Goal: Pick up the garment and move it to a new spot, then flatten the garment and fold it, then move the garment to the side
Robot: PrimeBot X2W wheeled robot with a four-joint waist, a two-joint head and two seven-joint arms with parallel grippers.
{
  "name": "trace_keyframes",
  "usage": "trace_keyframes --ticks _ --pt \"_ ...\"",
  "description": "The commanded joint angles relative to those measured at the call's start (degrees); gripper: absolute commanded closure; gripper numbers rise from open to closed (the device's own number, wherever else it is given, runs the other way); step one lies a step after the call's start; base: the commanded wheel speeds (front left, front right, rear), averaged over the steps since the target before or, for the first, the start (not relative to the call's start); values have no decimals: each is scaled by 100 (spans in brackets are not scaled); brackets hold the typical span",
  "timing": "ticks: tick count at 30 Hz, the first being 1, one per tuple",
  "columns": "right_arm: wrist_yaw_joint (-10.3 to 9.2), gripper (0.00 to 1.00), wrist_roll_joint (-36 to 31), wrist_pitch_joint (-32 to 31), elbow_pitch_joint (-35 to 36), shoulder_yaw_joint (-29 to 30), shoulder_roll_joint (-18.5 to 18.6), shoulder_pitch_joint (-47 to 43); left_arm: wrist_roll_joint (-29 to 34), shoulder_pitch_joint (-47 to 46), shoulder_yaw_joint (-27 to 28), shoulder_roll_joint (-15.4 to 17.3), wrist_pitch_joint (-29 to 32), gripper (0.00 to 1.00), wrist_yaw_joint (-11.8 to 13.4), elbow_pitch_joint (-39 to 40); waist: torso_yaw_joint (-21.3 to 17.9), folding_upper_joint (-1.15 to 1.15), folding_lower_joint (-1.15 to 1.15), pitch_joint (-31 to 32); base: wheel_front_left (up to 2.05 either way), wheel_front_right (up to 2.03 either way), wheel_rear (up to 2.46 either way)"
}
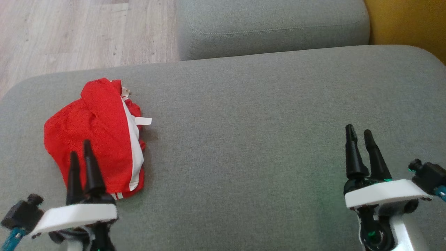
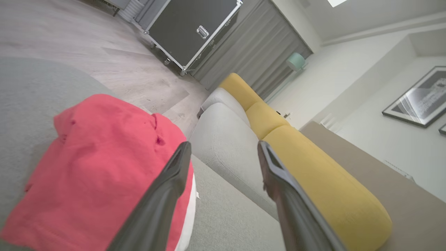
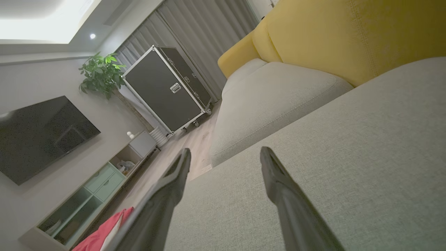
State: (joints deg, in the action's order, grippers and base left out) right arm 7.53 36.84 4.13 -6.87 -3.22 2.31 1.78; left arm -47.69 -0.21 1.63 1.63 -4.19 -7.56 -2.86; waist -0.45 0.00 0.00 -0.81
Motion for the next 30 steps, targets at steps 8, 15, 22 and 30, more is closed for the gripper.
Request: trace_keyframes --ticks 8,15,22,30 --pt "-2 0 -781 173 229 -272 41 299 888 -147 -336 219 -159 0 5 311 -29 0 0 4 0 0 0" --pt "-3 0 -1526 308 145 -386 43 299 1679 -138 -863 510 -295 0 125 278 -77 0 0 -5 0 0 0" --pt "-3 0 -2096 427 95 -432 45 305 2217 -155 -1258 728 -415 0 376 70 -118 0 0 -24 0 0 0" --pt "-3 0 -2675 561 133 -509 48 338 2713 -213 -1585 896 -550 0 695 7 -162 0 0 -47 0 0 0"
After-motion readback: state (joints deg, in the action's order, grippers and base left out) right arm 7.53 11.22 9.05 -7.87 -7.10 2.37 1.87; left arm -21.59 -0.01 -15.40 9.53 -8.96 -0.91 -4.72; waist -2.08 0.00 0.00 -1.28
